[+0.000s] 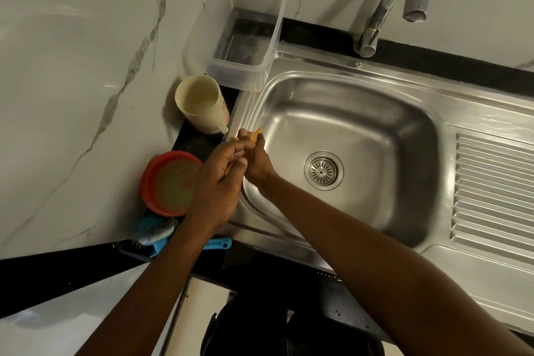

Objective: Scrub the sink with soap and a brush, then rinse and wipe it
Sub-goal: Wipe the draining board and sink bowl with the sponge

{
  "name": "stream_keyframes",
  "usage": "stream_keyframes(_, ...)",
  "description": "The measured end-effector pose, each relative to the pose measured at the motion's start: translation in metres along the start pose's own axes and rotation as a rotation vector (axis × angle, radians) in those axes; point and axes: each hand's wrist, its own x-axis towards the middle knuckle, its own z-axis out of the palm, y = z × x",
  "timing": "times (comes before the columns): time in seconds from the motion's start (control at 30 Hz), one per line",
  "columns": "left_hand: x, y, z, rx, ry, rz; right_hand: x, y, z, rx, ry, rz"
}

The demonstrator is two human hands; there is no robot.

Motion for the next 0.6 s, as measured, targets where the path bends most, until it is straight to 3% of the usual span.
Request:
stream_keyframes(0.07, 0.001, -0.003, -0.001, 0.021, -0.002, -0.004, 0.015, -0.015, -0.001, 0.098, 0.021, 0.051)
stream_keyframes(0.3, -0.001, -0.003, 0.0, -0.009, -0.011, -0.029, 0.068, -0.044, -0.015, 0.103, 0.173, 0.063)
stream_keyframes(0.5, -0.004, 0.001, 0.0, -0.055, -0.003, -0.035, 0.111, -0.061, -0.045, 0.39, 0.302, 0.149)
stream_keyframes(0.6, -0.002, 0.001, 0.0, -0.065, -0.006, -0.034, 0.111, -0.062, -0.043, 0.373, 0.281, 0.163)
